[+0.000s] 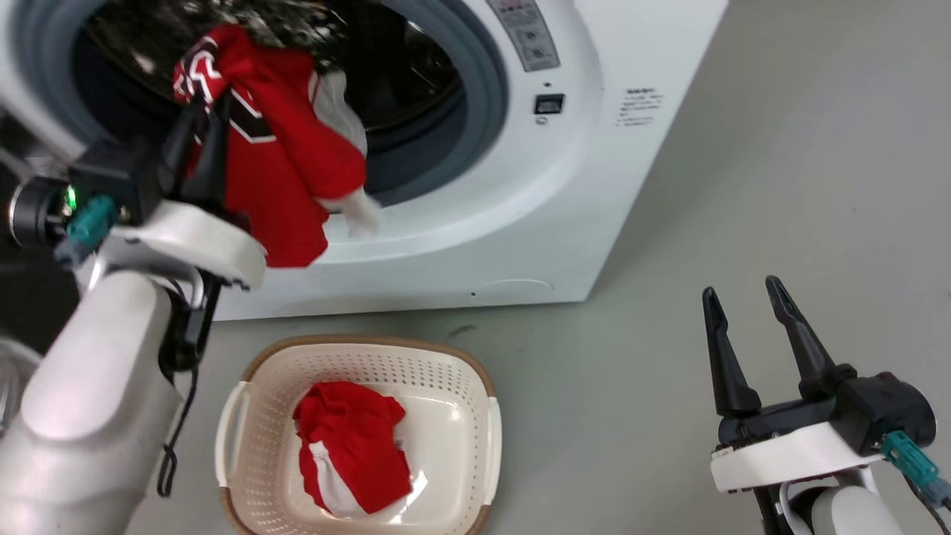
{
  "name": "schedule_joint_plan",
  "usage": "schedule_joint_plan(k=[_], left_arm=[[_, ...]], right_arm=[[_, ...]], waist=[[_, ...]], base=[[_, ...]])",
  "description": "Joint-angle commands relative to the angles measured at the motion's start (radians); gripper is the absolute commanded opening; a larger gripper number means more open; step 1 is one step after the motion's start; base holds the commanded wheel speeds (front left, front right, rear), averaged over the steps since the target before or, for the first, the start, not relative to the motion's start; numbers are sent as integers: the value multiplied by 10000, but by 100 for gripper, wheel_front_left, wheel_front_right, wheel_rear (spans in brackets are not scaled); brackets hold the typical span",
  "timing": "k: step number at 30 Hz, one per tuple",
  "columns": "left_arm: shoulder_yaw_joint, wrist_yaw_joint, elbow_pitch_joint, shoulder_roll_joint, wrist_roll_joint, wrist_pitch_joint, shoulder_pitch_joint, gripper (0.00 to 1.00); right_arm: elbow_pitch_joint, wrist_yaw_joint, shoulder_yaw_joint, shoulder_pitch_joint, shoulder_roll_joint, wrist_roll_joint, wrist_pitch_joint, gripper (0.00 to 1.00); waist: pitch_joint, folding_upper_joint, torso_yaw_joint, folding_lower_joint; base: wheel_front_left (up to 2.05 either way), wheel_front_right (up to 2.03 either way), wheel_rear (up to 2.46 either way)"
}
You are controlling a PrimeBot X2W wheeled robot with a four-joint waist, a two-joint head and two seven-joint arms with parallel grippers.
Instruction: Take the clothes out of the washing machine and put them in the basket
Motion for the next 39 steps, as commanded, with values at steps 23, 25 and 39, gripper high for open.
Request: schedule_joint_plan(k=[23,25,39], left_arm=[[-1423,-510,-2922,-141,650,136,4168,0],[-1616,-711,-2510,-241,778,113,3983,0],[-2439,-1616,758,-1226,1366,-35,2224,0]], right_arm=[[79,-9,-283,-26,1,-375,-20,100],[57,-10,-295,-145,-1,-434,-20,100],[-466,-9,-626,-951,2,-565,-20,100]], waist=[[-6,-1,1147,2],[274,-1,1048,2],[2921,-1,278,2]], base=[[0,0,0],[0,0,0],[0,0,0]])
